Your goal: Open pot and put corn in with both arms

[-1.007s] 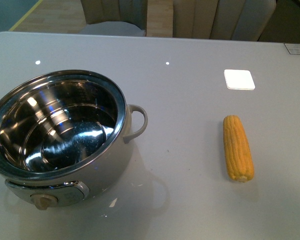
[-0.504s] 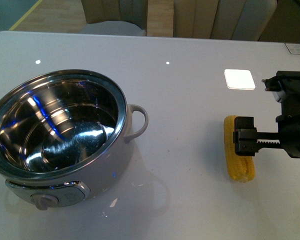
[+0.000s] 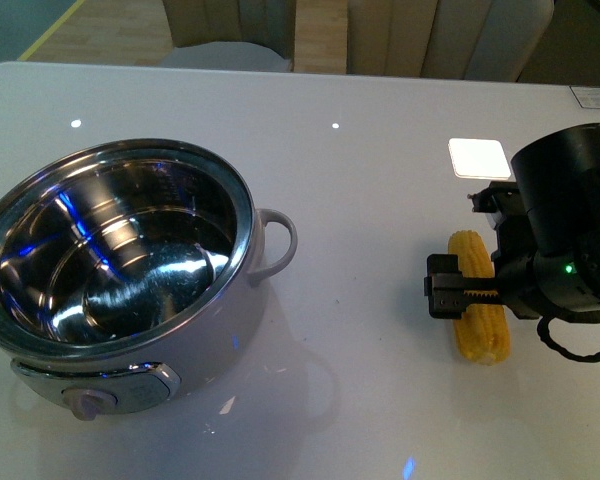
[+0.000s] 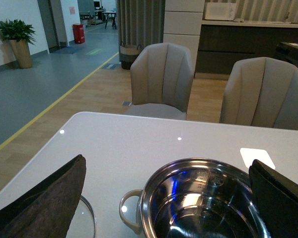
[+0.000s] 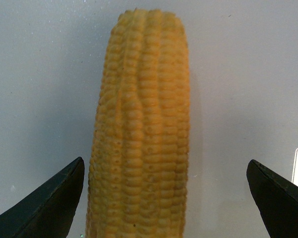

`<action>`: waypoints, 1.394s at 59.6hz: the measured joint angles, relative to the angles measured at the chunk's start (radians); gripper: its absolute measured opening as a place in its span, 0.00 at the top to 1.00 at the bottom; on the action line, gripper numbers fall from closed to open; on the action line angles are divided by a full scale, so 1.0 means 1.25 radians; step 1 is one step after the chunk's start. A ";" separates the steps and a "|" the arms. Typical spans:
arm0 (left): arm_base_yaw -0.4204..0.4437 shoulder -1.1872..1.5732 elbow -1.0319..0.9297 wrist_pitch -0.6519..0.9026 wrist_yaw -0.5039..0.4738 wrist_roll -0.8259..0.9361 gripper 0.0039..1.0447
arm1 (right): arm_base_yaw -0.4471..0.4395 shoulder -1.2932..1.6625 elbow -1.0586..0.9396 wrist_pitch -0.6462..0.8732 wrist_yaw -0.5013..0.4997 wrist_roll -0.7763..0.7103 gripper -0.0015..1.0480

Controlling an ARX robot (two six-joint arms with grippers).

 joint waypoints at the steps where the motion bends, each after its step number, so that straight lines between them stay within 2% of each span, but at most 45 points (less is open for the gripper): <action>1: 0.000 0.000 0.000 0.000 0.000 0.000 0.06 | 0.001 0.002 0.001 -0.002 0.000 0.000 0.10; 11: 0.000 0.000 0.000 0.000 0.000 0.000 0.06 | 0.011 0.015 0.002 -0.019 0.001 0.002 0.34; 13: 0.000 0.000 0.000 0.000 0.000 0.000 0.06 | 0.011 0.014 0.001 -0.021 0.000 0.002 0.42; 17: 0.000 0.000 0.000 0.000 0.000 0.000 0.06 | 0.011 0.008 -0.004 -0.024 -0.004 0.002 0.52; 30: 0.000 0.000 0.000 0.000 0.000 0.000 0.06 | 0.017 -0.105 -0.066 -0.023 -0.063 0.004 0.71; 37: 0.000 0.000 0.000 0.000 0.000 0.000 0.06 | 0.026 -0.183 -0.079 -0.038 -0.113 0.033 0.74; 50: 0.000 0.000 0.000 0.000 0.000 0.000 0.06 | 0.060 -0.317 -0.049 -0.105 -0.235 0.164 0.78; 69: 0.000 0.000 0.000 0.000 0.000 0.000 0.06 | 0.154 -0.319 0.078 -0.114 -0.298 0.357 0.78; 83: 0.000 0.000 0.000 0.000 0.000 0.000 0.06 | 0.197 -0.266 0.186 -0.107 -0.330 0.508 0.78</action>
